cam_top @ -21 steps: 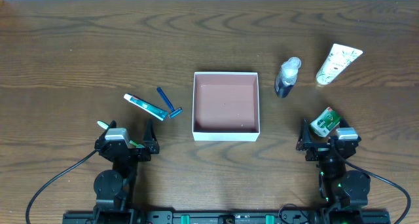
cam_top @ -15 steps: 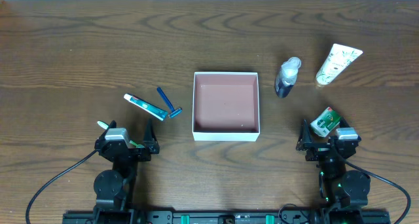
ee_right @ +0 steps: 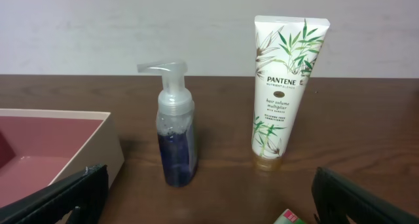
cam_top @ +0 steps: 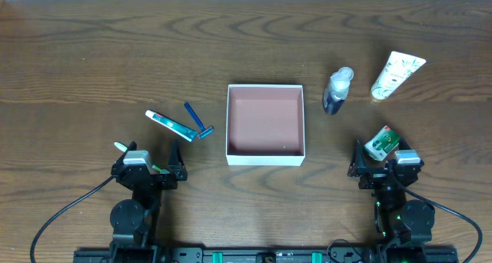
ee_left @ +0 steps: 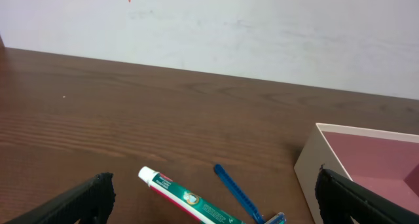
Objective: Pack container
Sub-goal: 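Move the right gripper toward the white Pantene tube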
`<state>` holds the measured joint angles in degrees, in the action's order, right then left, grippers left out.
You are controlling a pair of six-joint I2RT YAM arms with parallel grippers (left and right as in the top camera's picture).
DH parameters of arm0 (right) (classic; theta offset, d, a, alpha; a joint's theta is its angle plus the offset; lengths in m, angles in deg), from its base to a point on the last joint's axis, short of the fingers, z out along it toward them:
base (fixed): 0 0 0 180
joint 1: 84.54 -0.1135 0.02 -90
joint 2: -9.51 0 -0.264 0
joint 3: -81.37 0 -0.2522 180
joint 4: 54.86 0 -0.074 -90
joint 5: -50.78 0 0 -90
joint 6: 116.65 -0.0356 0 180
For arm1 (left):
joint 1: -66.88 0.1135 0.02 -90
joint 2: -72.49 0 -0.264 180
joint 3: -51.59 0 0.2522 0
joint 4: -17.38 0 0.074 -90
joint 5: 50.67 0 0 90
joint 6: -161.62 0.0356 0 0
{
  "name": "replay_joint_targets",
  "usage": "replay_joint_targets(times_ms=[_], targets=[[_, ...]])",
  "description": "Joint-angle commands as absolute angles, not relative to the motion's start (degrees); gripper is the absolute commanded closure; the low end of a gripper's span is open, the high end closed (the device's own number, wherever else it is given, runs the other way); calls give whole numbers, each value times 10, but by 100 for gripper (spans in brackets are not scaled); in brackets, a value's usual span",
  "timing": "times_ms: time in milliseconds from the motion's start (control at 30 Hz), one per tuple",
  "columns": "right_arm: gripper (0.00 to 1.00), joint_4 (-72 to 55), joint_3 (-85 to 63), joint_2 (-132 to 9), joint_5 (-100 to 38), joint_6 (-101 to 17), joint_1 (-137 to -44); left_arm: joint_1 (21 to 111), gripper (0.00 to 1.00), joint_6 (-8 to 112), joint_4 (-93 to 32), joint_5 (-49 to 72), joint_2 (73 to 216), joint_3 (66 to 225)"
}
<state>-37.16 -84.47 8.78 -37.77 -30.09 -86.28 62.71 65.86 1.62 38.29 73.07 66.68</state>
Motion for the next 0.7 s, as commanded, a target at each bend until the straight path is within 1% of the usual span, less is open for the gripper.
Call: replay_joint_targets(times_ms=[0,500,667], targets=[[1,-369,-846,92,-386,-309,-860,630,2,666,-6,400,727,656],[1,-372,-846,91,-385,-324,-860,630,2,666,-6,400,727,656],[1,-373,-846,91,-356,-324,-860,630,2,666,-6,400,727,656]])
